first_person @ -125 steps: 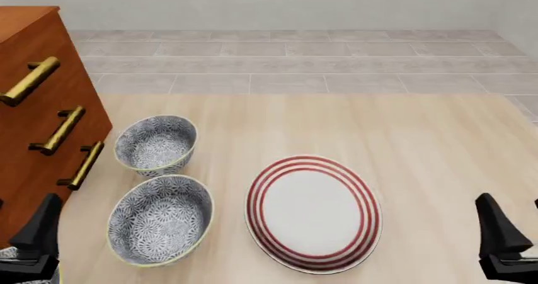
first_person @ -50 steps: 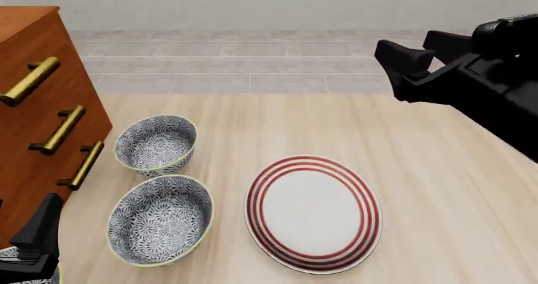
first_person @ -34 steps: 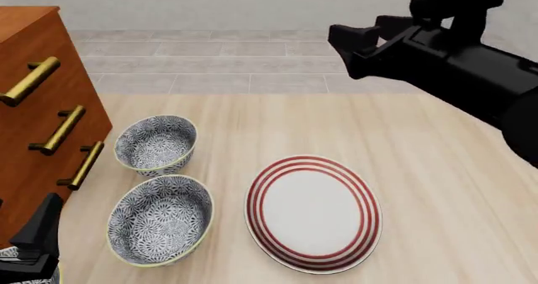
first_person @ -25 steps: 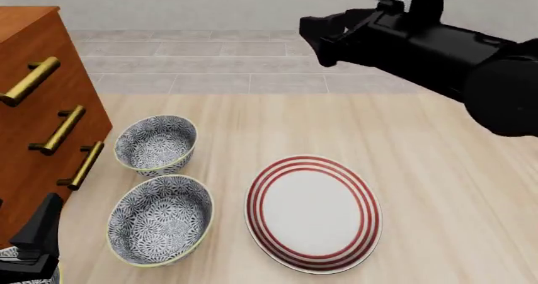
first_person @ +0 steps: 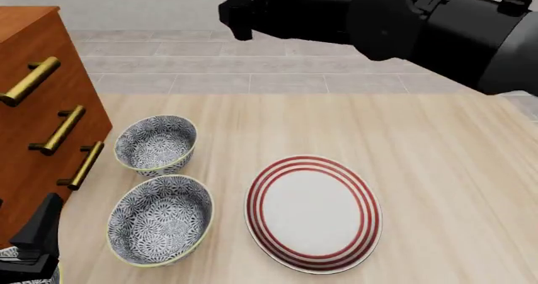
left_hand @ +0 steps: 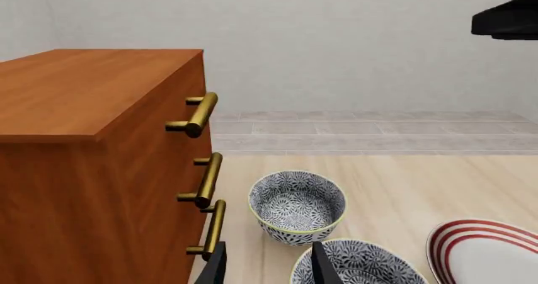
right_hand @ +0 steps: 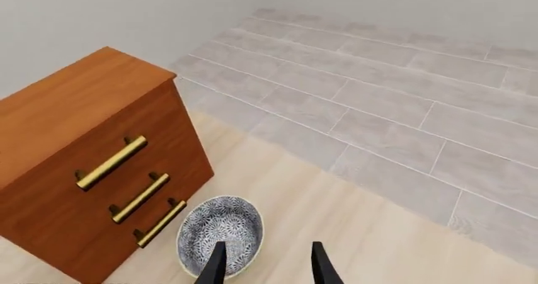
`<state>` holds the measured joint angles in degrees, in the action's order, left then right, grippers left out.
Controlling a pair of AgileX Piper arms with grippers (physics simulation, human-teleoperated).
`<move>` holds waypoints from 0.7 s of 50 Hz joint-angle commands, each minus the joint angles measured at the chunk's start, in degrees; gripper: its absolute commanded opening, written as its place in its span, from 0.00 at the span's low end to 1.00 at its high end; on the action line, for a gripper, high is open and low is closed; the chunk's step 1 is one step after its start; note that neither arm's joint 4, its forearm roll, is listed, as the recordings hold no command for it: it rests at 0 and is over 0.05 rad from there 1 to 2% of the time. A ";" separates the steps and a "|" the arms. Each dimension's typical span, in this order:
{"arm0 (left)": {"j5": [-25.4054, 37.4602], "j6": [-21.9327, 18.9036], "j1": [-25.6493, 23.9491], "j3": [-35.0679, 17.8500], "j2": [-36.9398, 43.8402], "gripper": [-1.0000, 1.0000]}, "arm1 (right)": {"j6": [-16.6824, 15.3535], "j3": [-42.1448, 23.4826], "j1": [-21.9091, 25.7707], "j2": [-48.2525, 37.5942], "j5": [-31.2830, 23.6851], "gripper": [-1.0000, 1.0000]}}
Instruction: Pick up the bowl and put it in the front on the plate.
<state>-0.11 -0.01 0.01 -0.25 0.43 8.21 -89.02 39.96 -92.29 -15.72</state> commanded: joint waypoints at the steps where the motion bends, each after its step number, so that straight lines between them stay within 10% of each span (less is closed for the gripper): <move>1: 0.00 -0.01 0.01 0.00 0.00 1.00 | 1.70 -8.80 2.12 -10.52 -2.67 1.00; 35: 0.00 0.00 0.01 0.00 -0.01 1.00 | 4.03 -18.14 0.78 -25.25 -2.29 1.00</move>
<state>-0.11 -0.01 0.01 -0.25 0.43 11.67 -104.84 41.04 -113.69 -18.43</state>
